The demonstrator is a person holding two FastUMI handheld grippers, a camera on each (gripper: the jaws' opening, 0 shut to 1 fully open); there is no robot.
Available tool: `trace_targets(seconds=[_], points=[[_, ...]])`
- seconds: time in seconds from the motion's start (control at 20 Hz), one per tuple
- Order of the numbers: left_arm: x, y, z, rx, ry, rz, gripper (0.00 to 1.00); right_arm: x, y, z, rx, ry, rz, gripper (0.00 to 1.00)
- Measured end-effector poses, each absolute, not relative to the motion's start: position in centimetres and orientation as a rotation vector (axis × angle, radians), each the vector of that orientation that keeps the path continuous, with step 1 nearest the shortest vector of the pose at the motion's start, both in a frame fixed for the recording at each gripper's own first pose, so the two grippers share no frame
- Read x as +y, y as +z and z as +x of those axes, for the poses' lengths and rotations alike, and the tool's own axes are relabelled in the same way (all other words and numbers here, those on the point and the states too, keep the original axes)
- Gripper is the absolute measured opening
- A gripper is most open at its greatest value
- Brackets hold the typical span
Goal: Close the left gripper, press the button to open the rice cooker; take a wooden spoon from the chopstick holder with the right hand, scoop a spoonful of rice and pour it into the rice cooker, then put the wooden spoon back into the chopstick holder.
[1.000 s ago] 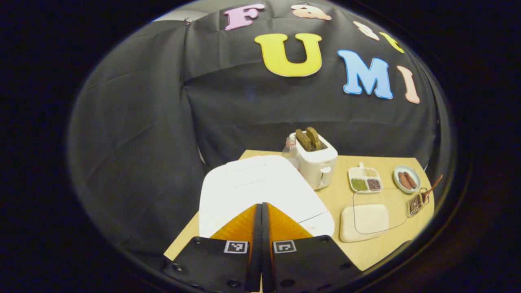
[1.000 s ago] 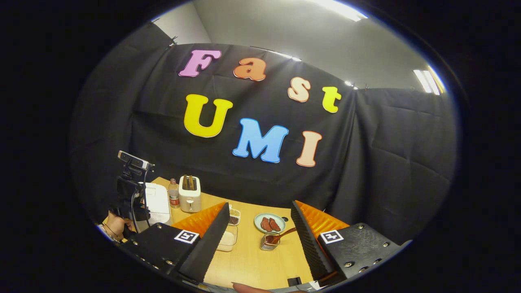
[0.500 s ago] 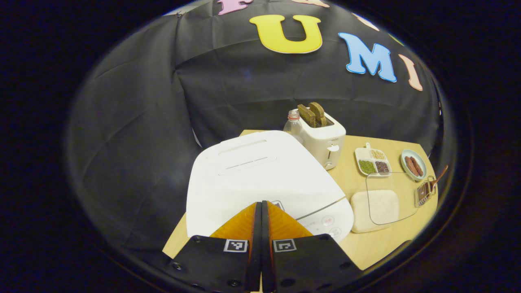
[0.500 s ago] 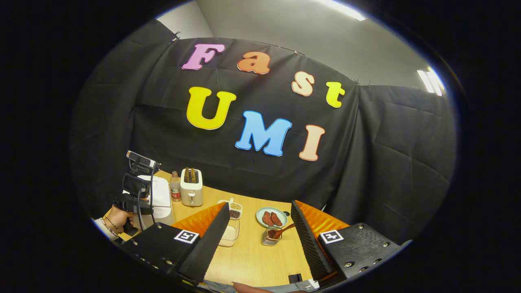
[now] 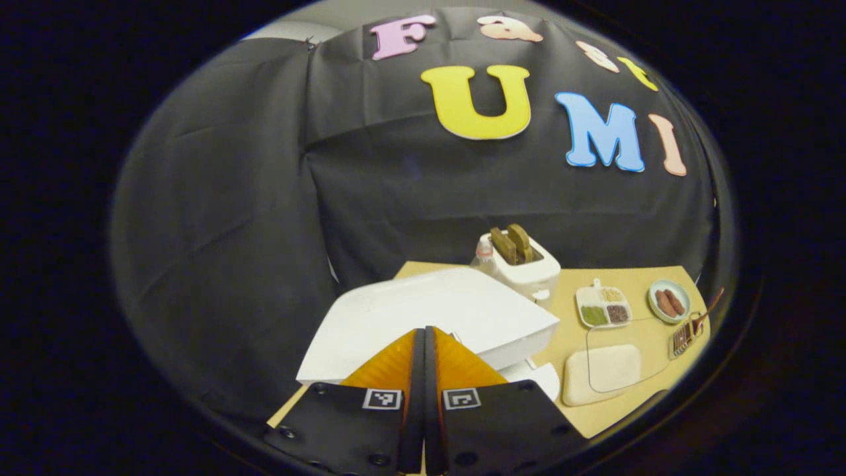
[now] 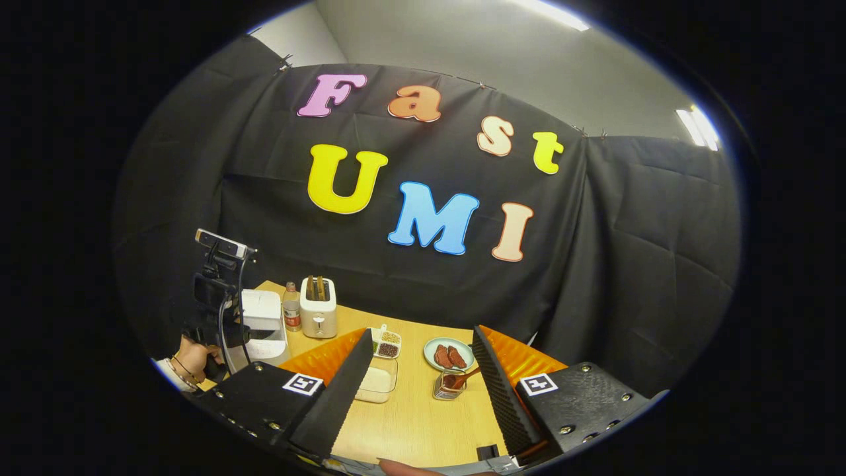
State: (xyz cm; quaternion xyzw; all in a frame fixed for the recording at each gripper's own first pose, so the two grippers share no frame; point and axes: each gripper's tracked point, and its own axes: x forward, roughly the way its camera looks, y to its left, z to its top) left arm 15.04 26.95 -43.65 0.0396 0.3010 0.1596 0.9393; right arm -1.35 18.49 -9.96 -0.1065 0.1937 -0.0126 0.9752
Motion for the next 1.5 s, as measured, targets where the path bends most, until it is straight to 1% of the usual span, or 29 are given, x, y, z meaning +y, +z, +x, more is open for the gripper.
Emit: trace_targets(seconds=[0.1,0.15,0.2,0.3,0.45,0.7,0.9,1.0,1.05,1.1,1.35,1.5], points=[[26.8,-40.5,15.9,0.509,0.328,0.074,0.10,18.2,-9.8,-1.4,0.385,-0.027,-0.211,0.93],[26.6,-40.1,16.3,0.480,0.318,0.059,0.07,18.0,-9.7,-1.4,0.381,-0.030,-0.213,0.93],[26.2,-40.1,16.4,0.483,0.310,0.045,0.09,17.9,-9.5,-1.4,0.378,-0.034,-0.214,0.93],[26.3,-40.7,16.2,0.501,0.314,0.040,0.09,17.4,-9.5,-1.5,0.374,-0.041,-0.206,0.93],[25.9,-40.0,15.6,0.493,0.307,0.029,0.10,16.9,-9.5,-1.6,0.369,-0.049,-0.204,0.93],[25.3,-38.2,14.1,0.463,0.289,0.036,0.09,15.6,-8.7,-1.1,0.345,-0.064,-0.202,0.93],[25.3,-36.6,12.2,0.456,0.290,0.042,0.10,14.4,-8.8,-0.9,0.335,-0.075,-0.170,0.93],[25.5,-35.9,11.3,0.457,0.299,0.045,0.13,13.5,-8.9,-0.8,0.328,-0.081,-0.164,0.93],[25.3,-35.4,10.9,0.451,0.301,0.043,0.20,13.0,-9.1,-0.6,0.321,-0.085,-0.165,0.93],[25.2,-34.8,10.7,0.442,0.299,0.038,0.23,12.4,-9.3,-0.4,0.317,-0.089,-0.164,0.93],[23.6,-30.8,9.2,0.363,0.305,0.045,0.61,9.2,-14.0,1.6,0.371,-0.064,-0.114,0.93],[21.1,-27.5,8.2,0.310,0.301,0.038,0.82,6.0,-17.2,3.5,0.418,-0.068,-0.030,0.93]])
